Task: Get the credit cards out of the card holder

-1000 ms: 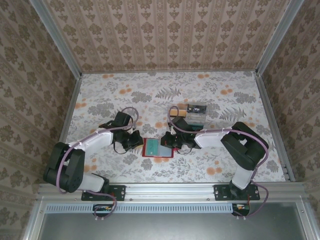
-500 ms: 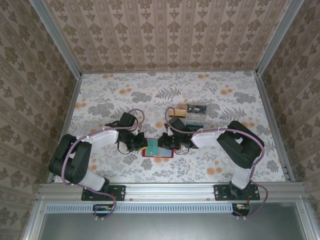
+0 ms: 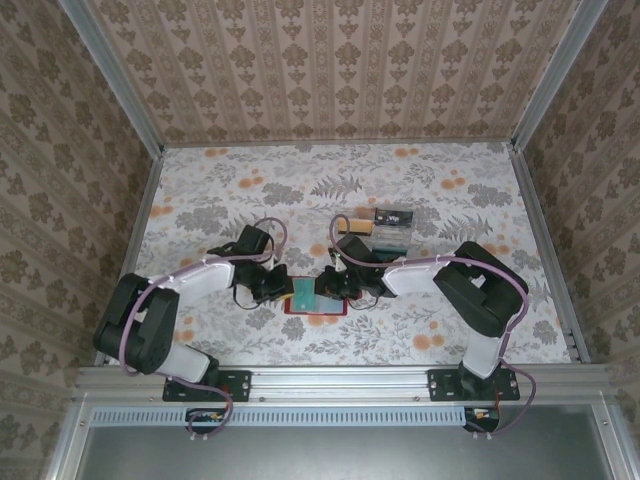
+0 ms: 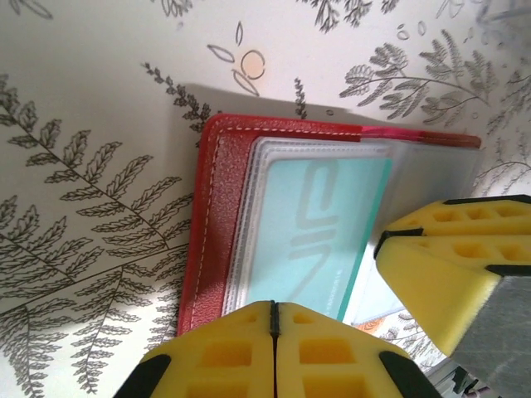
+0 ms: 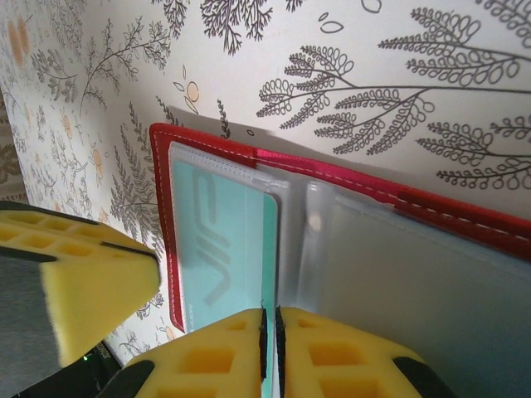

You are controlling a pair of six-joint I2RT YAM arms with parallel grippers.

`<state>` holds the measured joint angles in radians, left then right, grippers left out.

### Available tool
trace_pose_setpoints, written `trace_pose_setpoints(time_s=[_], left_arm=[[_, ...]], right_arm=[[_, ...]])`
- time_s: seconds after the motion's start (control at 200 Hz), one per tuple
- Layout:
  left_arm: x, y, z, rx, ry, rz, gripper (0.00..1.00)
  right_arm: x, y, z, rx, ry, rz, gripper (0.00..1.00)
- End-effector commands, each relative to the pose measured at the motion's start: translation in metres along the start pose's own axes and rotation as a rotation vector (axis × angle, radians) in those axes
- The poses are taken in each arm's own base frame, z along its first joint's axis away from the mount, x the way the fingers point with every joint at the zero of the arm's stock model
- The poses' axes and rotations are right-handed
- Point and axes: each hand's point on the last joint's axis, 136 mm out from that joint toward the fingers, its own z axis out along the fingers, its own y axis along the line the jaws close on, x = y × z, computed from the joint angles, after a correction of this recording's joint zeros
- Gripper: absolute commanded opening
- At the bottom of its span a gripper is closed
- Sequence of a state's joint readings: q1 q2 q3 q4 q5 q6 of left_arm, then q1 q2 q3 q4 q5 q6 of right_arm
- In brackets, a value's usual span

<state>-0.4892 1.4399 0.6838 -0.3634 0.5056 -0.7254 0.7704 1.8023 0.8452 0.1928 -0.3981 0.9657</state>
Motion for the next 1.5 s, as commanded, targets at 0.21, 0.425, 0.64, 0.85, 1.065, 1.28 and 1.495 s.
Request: trace_pose_setpoints(time_s=[0.21,0.425,0.64,0.85,1.065,1.28,1.495], left_arm=[[0.014,0.022,0.016,-0.05,0.068,-0.039,0.07],[0.02,0.026,0.024,-0.064,0.095,-0.041,0.06],[0.02,0.026,0.024,-0.066,0.092,-0.038,0.06],[0.021,0.03,0.022,-0.094,0.092,-0.045,0.0],[0.022,0.043,0.021,-0.141,0.089,-0.073,0.0],[0.021,0.041,0.02,-0.133,0.089,-0.069,0.0],[0.021,0.039,0.02,-0.126,0.094,-0.066,0.0]], right_arm=[[0.007,0.0,0.006,-0.009,0.027,-0.007,0.16],[0.008,0.0,0.008,-0.011,0.037,-0.006,0.17],[0.009,0.001,0.01,-0.012,0.043,-0.007,0.13],[0.011,-0.003,0.007,0.0,0.038,-0.007,0.0],[0.009,-0.016,-0.006,0.025,0.016,0.004,0.0],[0.007,-0.01,-0.009,-0.002,0.015,-0.005,0.0],[0.009,-0.004,0.003,-0.017,0.033,-0.004,0.2]])
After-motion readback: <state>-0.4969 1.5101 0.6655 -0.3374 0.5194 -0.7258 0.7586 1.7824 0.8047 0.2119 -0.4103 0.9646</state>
